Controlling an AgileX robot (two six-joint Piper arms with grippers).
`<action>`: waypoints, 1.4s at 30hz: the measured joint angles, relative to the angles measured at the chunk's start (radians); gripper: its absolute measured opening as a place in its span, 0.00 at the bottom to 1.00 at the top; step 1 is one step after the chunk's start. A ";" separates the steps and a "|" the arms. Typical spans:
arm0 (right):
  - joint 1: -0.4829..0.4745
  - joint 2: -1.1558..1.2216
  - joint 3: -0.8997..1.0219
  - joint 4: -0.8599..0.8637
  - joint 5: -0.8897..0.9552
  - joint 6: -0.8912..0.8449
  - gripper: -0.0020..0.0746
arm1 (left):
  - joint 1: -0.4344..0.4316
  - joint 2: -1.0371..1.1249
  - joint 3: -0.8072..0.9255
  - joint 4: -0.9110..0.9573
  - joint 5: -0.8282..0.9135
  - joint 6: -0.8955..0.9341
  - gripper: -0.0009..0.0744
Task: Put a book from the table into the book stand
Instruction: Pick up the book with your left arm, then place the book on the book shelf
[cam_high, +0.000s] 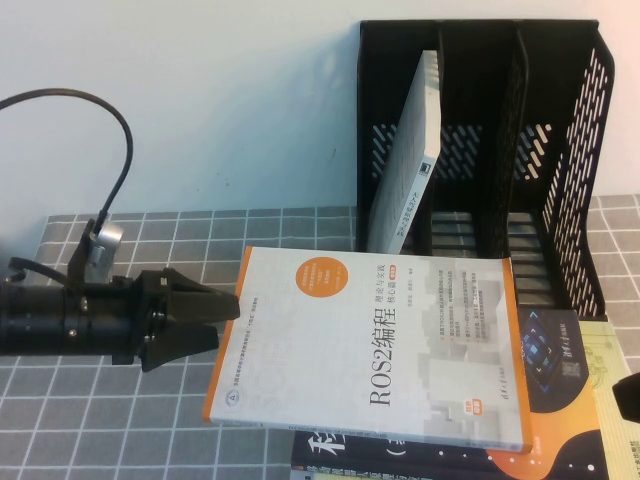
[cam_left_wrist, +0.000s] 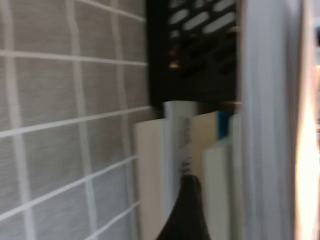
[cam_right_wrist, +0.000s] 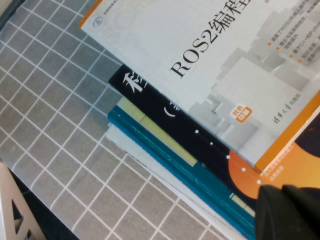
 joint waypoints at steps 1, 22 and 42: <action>0.000 0.000 0.000 0.000 -0.003 0.000 0.02 | -0.002 0.000 0.000 -0.006 0.012 0.001 0.74; 0.000 0.000 0.000 0.000 -0.007 0.000 0.02 | -0.152 -0.009 -0.200 0.121 0.048 -0.135 0.15; 0.000 0.000 0.000 0.000 -0.059 0.000 0.02 | -0.154 -0.370 -1.061 0.341 0.125 -0.608 0.15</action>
